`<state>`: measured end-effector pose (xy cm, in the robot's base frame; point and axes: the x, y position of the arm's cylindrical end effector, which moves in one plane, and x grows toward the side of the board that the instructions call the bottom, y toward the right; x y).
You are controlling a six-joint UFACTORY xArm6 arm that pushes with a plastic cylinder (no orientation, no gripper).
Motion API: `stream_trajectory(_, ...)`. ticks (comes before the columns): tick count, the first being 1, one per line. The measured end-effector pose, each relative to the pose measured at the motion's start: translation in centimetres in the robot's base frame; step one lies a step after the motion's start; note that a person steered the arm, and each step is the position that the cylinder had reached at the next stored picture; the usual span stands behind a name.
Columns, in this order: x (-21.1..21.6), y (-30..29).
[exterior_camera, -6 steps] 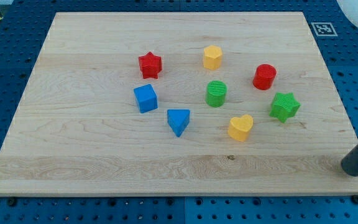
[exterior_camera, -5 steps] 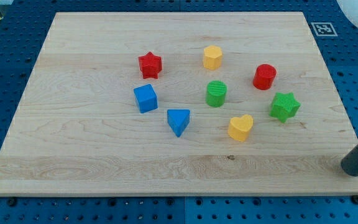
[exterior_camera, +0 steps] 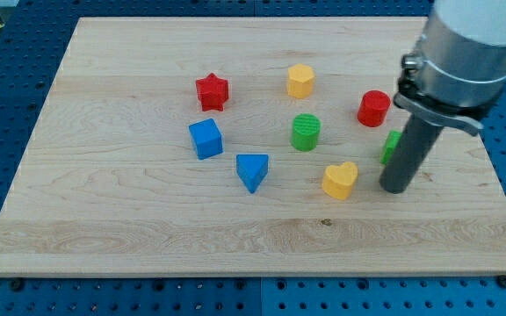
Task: Slide the yellow heart diagonal to the blue triangle
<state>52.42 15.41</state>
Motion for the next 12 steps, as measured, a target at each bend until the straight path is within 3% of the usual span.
stream_trajectory(3, -1.0, -9.9)
stream_trajectory(6, -1.5, -23.4)
stream_trajectory(7, -0.8, -22.9)
stream_trajectory(9, -0.1, -16.8)
stream_trajectory(12, 3.1, -26.6)
